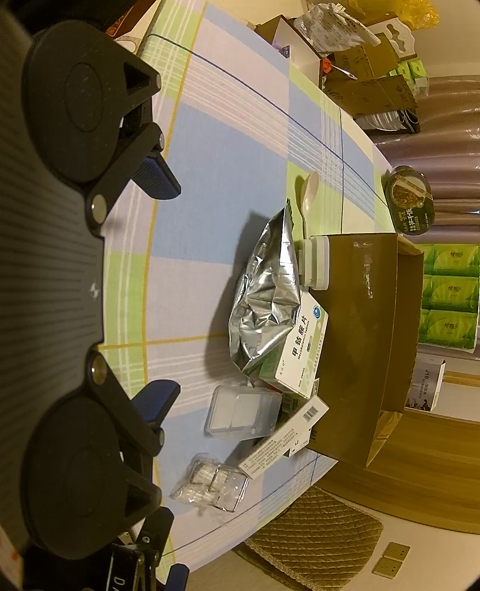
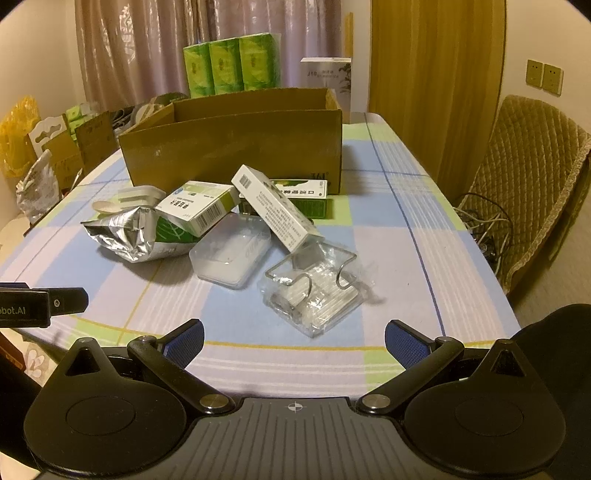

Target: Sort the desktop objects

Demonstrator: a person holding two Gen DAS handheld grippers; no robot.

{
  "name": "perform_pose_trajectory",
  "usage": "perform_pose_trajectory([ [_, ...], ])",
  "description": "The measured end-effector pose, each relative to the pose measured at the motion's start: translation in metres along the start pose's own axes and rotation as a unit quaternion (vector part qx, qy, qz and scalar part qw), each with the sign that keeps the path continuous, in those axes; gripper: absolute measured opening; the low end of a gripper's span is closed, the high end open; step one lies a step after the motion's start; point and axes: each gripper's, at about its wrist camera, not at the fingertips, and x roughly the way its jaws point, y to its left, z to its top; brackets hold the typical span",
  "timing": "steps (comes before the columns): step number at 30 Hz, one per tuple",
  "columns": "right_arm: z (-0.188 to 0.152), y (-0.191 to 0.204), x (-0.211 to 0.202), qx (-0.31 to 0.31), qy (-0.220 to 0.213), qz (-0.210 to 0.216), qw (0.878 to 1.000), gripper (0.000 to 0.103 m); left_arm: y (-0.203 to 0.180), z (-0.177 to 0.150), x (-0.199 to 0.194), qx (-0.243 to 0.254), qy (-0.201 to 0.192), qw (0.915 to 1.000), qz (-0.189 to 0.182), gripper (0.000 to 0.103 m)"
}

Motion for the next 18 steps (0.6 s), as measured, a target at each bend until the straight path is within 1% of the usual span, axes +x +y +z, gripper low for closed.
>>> perform_pose_trajectory([
  [18, 0.0002, 0.0004, 0.0021, -0.001, 0.007, 0.000, 1.000, 0.101, -0.0013, 0.0014, 0.0012, -0.001, 0.002, 1.0000, -0.001, 0.102],
])
